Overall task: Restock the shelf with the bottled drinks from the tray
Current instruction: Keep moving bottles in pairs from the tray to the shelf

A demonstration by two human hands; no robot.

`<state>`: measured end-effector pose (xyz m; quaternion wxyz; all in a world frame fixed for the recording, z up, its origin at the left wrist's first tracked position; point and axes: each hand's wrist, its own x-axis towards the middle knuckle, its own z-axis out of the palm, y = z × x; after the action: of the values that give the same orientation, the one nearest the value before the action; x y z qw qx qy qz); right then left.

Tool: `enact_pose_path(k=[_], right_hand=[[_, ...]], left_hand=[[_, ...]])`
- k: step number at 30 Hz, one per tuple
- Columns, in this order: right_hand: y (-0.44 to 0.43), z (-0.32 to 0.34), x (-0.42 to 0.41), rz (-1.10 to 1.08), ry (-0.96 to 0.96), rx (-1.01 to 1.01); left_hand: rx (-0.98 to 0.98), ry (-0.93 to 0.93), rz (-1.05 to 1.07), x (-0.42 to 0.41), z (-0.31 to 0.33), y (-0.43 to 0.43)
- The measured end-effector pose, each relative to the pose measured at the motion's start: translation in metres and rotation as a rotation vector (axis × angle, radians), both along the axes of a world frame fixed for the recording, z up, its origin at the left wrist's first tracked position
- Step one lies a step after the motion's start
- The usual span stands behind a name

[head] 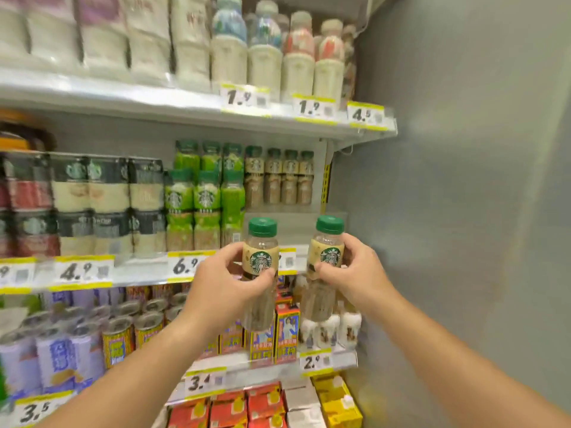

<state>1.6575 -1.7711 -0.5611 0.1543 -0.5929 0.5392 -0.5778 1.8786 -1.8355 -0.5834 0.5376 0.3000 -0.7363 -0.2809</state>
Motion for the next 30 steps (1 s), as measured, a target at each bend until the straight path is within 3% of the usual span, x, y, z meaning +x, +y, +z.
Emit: enact_pose_path(k=[5, 9, 20, 30], right_hand=[[-0.043, 0.094, -0.036, 0.015, -0.033, -0.055], [-0.094, 0.123, -0.064, -0.014, -0.008, -0.054], [-0.225, 0.130, -0.097, -0.090, -0.064, -0.083], [-0.282, 0.109, -0.095, -0.031, -0.099, -0.098]], left_hand=[[-0.051, 0.040, 0.061, -0.028, 0.096, -0.027], [-0.022, 0.013, 0.127, -0.066, 0.135, -0.059], [0.037, 0.039, 0.305, -0.143, 0.148, -0.177], [0.011, 0.115, 0.273, -0.153, 0.131, -0.232]])
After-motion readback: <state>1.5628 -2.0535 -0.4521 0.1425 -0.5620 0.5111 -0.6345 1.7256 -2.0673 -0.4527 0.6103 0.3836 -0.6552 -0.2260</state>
